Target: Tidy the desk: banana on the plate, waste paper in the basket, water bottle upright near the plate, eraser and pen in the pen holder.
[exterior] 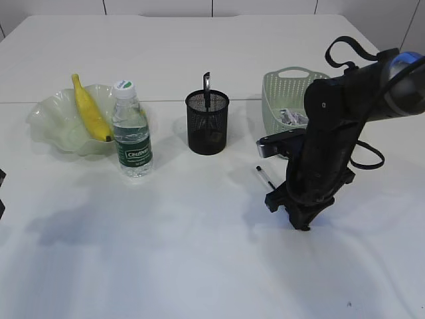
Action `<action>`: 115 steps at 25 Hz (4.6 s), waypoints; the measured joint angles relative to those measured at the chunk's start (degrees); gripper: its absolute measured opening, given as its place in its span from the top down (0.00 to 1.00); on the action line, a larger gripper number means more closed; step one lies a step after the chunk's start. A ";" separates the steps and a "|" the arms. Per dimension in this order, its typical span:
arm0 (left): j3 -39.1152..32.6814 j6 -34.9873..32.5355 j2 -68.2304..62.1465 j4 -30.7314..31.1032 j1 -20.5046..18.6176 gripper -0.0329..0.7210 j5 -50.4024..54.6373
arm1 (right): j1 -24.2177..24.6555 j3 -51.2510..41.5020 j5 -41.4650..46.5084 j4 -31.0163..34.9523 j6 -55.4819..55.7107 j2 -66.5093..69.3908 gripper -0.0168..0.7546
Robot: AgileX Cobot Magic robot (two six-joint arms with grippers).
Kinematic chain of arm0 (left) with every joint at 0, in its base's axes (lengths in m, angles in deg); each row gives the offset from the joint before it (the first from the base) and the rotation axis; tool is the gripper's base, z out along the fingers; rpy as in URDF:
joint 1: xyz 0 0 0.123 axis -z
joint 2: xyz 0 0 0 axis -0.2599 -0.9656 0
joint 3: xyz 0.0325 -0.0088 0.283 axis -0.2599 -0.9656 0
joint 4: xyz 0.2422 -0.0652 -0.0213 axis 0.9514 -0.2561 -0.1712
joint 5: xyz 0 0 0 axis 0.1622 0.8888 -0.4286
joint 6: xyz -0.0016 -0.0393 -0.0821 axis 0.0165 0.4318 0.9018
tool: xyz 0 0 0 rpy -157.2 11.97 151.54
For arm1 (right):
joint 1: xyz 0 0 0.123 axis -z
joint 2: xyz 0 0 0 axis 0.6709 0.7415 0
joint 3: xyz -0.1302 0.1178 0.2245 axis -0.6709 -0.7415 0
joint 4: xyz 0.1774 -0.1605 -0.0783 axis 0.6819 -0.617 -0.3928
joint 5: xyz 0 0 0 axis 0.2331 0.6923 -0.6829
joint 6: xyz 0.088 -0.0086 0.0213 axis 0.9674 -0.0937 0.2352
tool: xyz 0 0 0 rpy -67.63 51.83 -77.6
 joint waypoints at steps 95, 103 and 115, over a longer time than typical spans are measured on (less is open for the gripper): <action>0.00 -15.26 -3.32 72.55 45.00 0.27 -48.77 | -9.77 -3.26 19.90 21.66 -17.87 -32.54 0.88; 0.00 -15.26 -3.32 72.80 45.00 0.29 -48.56 | -9.77 -3.26 19.90 26.34 -19.66 -32.54 0.88; 0.00 -15.26 -3.32 72.91 45.00 0.69 -48.56 | -9.77 -3.26 20.12 26.49 -20.36 -32.54 0.88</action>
